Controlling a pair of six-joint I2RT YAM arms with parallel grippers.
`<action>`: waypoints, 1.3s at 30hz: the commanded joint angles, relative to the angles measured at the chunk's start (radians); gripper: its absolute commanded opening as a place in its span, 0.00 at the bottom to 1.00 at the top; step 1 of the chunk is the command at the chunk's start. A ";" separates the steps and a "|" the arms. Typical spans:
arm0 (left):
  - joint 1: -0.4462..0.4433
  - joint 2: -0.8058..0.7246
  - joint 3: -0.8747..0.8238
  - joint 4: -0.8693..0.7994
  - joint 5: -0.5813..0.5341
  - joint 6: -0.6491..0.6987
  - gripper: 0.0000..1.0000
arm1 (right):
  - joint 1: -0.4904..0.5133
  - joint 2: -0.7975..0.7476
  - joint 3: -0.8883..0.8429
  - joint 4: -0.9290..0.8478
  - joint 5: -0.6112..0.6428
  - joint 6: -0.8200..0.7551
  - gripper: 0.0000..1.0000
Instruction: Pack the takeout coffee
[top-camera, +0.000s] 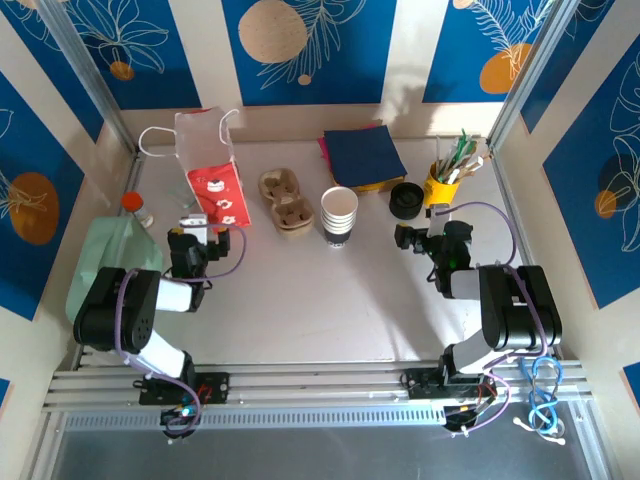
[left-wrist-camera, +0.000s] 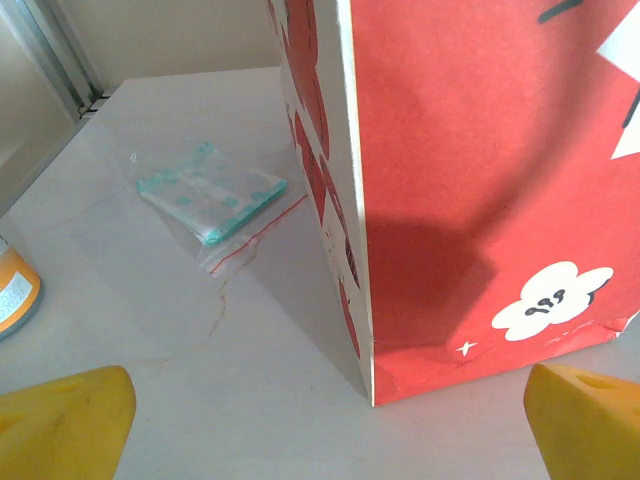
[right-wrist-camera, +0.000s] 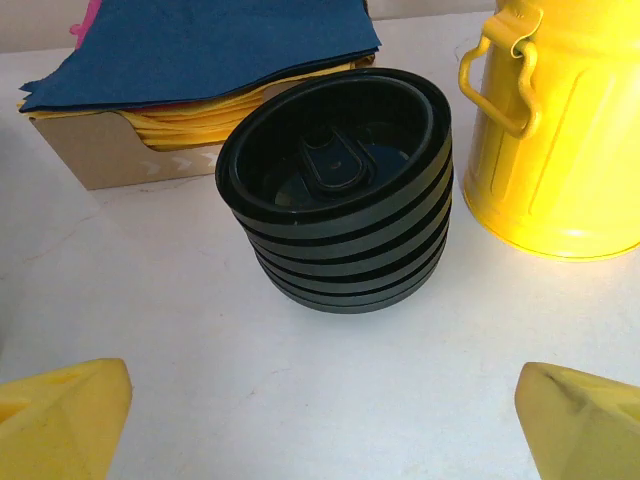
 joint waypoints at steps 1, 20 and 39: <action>0.011 0.007 0.014 0.009 0.018 0.010 0.99 | 0.001 0.004 0.023 0.009 0.009 0.010 0.99; 0.010 0.008 0.016 0.007 0.017 0.010 0.99 | 0.001 0.004 0.023 0.009 0.008 0.011 0.99; 0.003 -0.585 0.013 -0.580 -0.096 -0.185 0.99 | -0.040 -0.396 0.050 -0.432 0.109 0.221 0.99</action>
